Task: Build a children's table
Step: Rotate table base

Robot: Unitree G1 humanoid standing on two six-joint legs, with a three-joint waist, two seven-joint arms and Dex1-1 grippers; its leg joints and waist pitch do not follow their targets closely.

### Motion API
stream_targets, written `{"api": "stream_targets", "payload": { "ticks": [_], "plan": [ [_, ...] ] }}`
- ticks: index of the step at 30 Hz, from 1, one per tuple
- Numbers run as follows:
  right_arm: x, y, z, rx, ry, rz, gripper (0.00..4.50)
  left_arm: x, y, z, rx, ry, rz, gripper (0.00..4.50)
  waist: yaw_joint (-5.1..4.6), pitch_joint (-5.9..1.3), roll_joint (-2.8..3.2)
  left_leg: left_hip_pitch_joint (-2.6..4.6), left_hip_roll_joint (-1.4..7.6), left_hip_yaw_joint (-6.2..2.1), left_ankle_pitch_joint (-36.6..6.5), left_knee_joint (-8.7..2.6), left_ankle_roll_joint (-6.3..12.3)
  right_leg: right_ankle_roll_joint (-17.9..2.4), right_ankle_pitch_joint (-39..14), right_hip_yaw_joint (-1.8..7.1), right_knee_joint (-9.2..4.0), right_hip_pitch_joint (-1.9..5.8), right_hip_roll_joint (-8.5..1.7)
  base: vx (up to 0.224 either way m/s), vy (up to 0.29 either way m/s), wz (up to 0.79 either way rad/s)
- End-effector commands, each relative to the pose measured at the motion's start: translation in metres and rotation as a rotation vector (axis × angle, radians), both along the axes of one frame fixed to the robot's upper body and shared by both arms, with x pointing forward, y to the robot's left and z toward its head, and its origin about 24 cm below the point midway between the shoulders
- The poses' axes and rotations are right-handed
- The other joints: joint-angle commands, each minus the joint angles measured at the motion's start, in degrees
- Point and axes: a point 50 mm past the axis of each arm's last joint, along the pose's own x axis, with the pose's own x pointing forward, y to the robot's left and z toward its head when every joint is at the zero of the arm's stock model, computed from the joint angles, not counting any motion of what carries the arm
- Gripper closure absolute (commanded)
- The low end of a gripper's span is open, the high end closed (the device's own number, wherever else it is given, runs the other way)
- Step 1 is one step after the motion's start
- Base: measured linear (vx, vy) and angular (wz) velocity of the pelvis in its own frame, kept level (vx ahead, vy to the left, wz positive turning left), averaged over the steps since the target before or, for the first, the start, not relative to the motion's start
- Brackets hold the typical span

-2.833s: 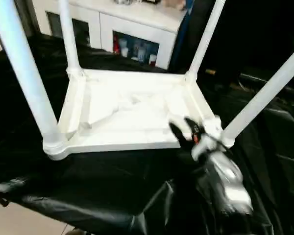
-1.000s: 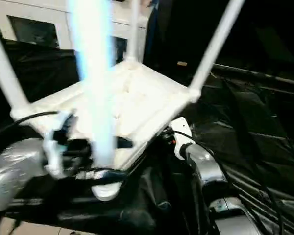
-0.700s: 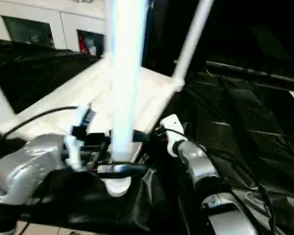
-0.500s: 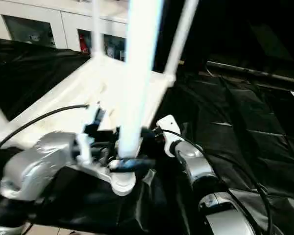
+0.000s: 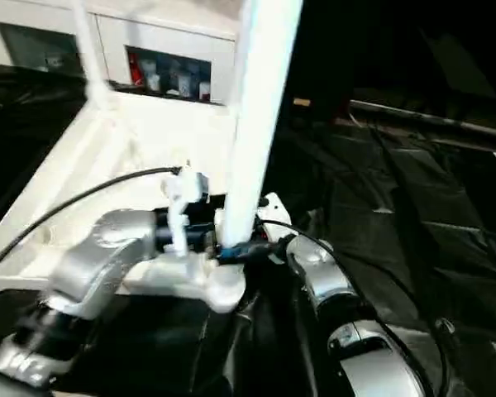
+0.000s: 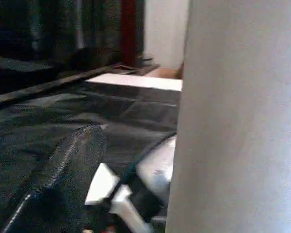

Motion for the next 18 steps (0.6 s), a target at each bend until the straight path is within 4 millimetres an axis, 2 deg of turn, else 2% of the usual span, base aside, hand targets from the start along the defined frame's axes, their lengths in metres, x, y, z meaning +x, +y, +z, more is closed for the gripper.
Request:
{"api": "stream_targets", "payload": {
  "ticks": [1, 3, 4, 5, 6, 8, 10, 13, 15, 17, 18],
  "plan": [
    [0.003, 0.009, 0.009, 0.015, -0.035, 0.057, 1.43, 0.008, 0.002, -0.006, 0.052, -0.008, 0.067, 0.07, 0.53, -3.57, 0.73, -0.14, 0.81, 0.12, -16.4, -4.14, -0.65, -8.9, -18.4, 1.82, -4.39, 2.80, -2.60, 0.000, 0.000, 0.00],
    [0.006, 0.001, 0.012, 0.015, -0.050, 0.034, 1.43, 0.011, 0.005, -0.006, 0.077, -0.037, 0.095, 0.07, 0.56, -3.57, 0.57, -0.22, 0.78, 0.10, -16.4, -4.13, -0.56, -8.8, -18.9, 1.84, -4.37, 2.86, -2.65, 0.000, 0.000, 0.00],
    [0.009, -0.013, 0.018, 0.014, -0.070, 0.010, 1.43, 0.010, 0.013, -0.009, 0.101, -0.055, 0.075, 0.07, 0.69, -3.57, 0.61, -0.05, 0.82, 0.11, -16.8, -4.08, -0.47, -8.7, -19.6, 1.83, -4.52, 2.73, -2.72, 0.000, 0.000, 0.00],
    [0.009, -0.016, 0.019, 0.013, -0.073, 0.007, 1.43, 0.009, 0.014, -0.009, 0.104, -0.057, 0.069, 0.07, 0.70, -3.57, 0.49, -0.02, 0.82, 0.14, -16.9, -4.07, -0.27, -8.6, -19.7, 1.84, -4.57, 2.72, -2.70, 0.000, 0.000, 0.00],
    [0.010, -0.024, 0.021, 0.008, -0.080, 0.000, 1.43, 0.007, 0.018, -0.010, 0.106, -0.049, 0.055, 0.07, 0.86, -3.64, 0.41, -0.03, 0.84, 0.15, -16.1, -4.04, -0.16, -8.8, -18.6, 1.88, -4.35, 2.82, -2.70, 0.000, 0.000, 0.00],
    [0.009, -0.031, 0.023, 0.000, -0.088, 0.005, 1.43, 0.004, 0.021, -0.011, 0.104, -0.033, 0.030, 0.07, 1.06, -3.51, 0.59, 0.30, 0.88, 0.35, -15.9, -3.99, -0.02, -9.6, -17.1, 1.92, -4.24, 2.48, -2.52, 0.000, 0.000, 0.00],
    [0.005, -0.045, 0.029, -0.011, -0.105, 0.065, 1.43, -0.002, 0.032, -0.015, 0.117, 0.008, -0.017, 0.07, 1.41, -3.52, 0.56, 0.06, 0.90, 0.35, -15.7, -4.04, 0.27, -9.7, -16.5, 1.91, -4.10, 2.83, -2.52, 0.000, 0.000, 0.00],
    [-0.009, -0.061, 0.039, -0.026, -0.107, 0.204, 1.43, -0.008, 0.050, -0.024, 0.184, 0.050, -0.058, 0.07, 1.92, -3.62, 0.70, 0.39, 0.94, 0.50, -14.9, -3.87, 1.17, -10.1, -14.3, 1.98, -3.96, 2.70, -2.36, 0.000, 0.000, 0.00],
    [-0.018, -0.068, 0.043, -0.045, -0.095, 0.282, 1.43, -0.009, 0.061, -0.030, 0.241, 0.084, -0.080, 0.07, 2.03, -3.62, 0.92, 0.22, 0.98, 0.48, -14.1, -4.02, 1.68, -10.9, -12.7, 1.97, -3.80, 2.84, -2.34, 0.000, 0.000, 0.00],
    [-0.024, -0.072, 0.044, -0.064, -0.088, 0.326, 1.43, -0.010, 0.067, -0.032, 0.274, 0.101, -0.090, 0.07, 2.26, -3.49, 0.83, 0.27, 1.02, 0.42, -14.4, -4.07, 1.79, -10.8, -13.4, 1.94, -3.87, 2.87, -2.34, 0.000, 0.000, 0.00],
    [-0.028, -0.075, 0.045, -0.079, -0.077, 0.354, 1.43, -0.009, 0.072, -0.034, 0.312, 0.111, -0.087, 0.23, 2.36, -3.44, 0.82, 0.20, 0.97, 0.39, -14.6, -4.12, 1.67, -10.6, -14.3, 1.91, -4.00, 2.95, -2.34, 0.000, 0.000, 0.00]
  ]
}}
